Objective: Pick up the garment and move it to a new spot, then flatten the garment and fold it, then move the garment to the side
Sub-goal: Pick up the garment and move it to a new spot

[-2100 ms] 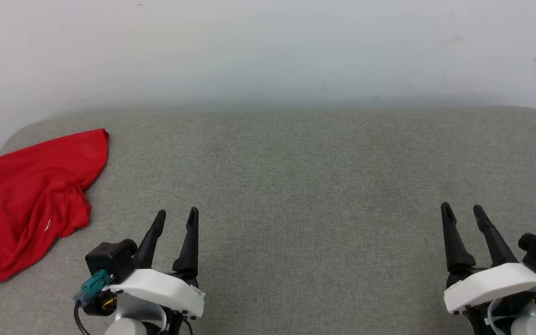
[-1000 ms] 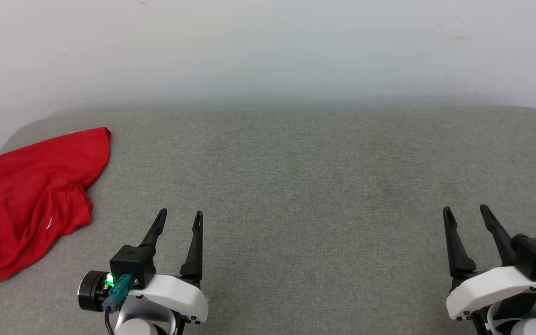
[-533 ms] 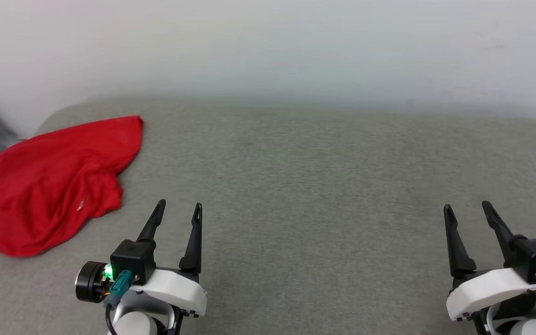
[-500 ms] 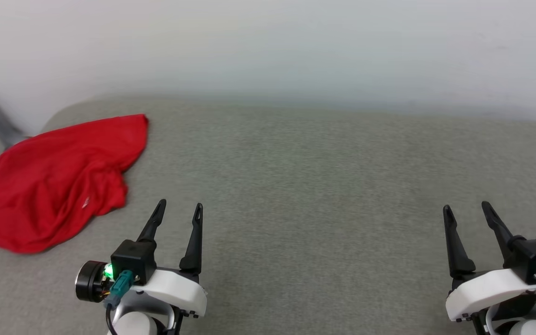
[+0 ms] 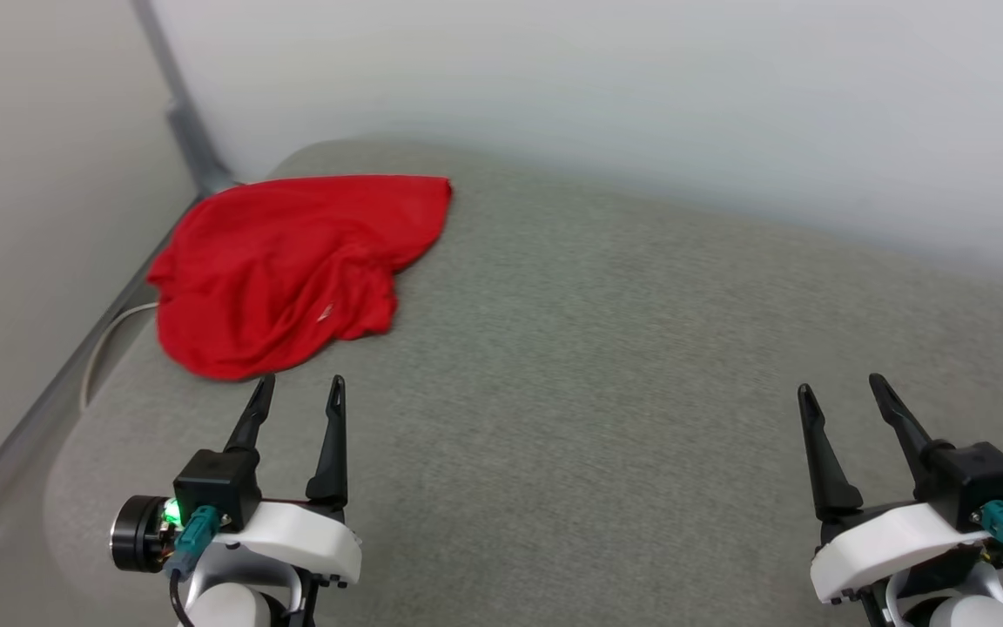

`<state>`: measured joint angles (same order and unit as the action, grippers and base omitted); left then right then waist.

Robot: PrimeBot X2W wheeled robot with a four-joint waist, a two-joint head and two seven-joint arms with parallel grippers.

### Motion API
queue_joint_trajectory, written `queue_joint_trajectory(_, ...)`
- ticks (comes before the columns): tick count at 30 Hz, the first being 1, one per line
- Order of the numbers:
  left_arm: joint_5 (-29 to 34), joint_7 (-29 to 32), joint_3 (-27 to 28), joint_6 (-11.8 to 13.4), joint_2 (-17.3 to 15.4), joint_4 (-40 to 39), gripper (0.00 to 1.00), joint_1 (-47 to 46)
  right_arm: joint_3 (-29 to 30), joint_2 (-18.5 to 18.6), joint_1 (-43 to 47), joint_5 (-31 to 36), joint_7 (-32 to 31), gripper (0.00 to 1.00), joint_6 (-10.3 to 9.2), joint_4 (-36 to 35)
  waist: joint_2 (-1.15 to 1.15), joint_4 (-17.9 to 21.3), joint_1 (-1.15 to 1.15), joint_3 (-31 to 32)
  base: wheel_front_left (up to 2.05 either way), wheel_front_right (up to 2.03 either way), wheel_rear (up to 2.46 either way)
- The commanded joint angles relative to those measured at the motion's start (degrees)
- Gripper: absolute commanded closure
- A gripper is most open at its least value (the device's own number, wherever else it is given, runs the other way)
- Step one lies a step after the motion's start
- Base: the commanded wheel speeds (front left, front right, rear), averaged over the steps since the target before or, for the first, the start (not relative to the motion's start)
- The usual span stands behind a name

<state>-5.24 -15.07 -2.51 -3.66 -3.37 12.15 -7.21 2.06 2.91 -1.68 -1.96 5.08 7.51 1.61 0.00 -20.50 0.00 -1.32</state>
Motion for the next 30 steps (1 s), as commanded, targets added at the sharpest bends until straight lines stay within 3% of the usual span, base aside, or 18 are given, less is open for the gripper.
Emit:
queue_joint_trajectory(1,0.1,-0.2,0.5,0.0,0.1,-0.1,0.0,0.4,-0.3,0.0,-0.8,-0.2,0.2,0.0,-0.04,-0.2,0.0,-3.0,0.0,-0.1,0.0,0.0,0.0)
queue_joint_trajectory(10,-0.7,-0.2,2.6,-0.1,0.3,0.2,0.0,0.9,-1.4,0.0,-0.8,-0.7,0.2,0.0,-0.04,-0.2,0.0,-9.4,0.0,0.1,0.0,0.0,0.0)
queue_joint_trajectory(30,-1.8,-0.2,5.9,-0.4,0.5,1.4,0.0,-1.9,-2.2,0.0,-3.8,0.1,-0.2,0.0,-0.04,1.3,0.0,-10.1,0.0,-2.7,0.0,0.0,0.0)
